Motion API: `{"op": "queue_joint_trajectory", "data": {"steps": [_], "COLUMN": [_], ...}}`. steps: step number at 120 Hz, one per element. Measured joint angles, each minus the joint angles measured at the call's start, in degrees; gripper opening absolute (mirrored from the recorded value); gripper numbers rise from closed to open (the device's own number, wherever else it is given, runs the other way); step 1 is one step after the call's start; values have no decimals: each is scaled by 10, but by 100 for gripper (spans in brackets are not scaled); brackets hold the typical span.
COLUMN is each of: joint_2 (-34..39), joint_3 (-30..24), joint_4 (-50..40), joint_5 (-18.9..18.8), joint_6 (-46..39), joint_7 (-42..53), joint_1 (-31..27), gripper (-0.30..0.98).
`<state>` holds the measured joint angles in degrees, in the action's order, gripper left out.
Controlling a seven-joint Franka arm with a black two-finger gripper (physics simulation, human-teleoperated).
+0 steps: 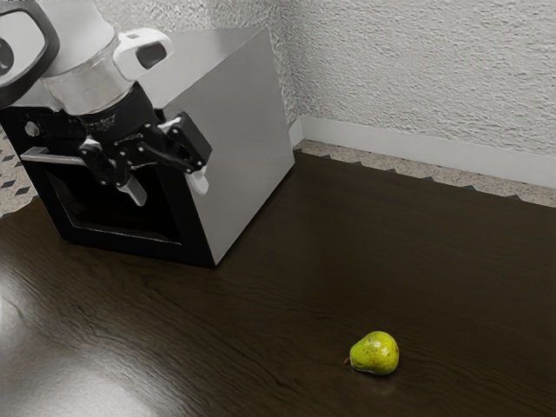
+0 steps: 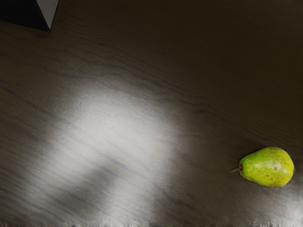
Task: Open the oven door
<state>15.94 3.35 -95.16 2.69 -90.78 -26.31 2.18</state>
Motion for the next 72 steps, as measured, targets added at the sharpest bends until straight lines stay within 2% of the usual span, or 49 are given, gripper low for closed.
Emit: {"op": "queue_joint_trajectory", "data": {"steps": [15, 21, 33, 42, 51, 72], "joint_2": [56, 79, 102, 98, 86, 80], "joint_3": [1, 1, 11, 14, 21, 45], "joint_4": [-59, -88, -150, -160, -162, -177], "joint_5": [-2, -3, -1, 21, 38, 80], "joint_6": [-7, -23, -110, -170, -226, -331], "joint_7": [-23, -31, -45, -63, -82, -122], "joint_1": [-8, -54, -140, -197, -229, -267], "gripper": [68, 68, 68, 68, 68, 68]}}
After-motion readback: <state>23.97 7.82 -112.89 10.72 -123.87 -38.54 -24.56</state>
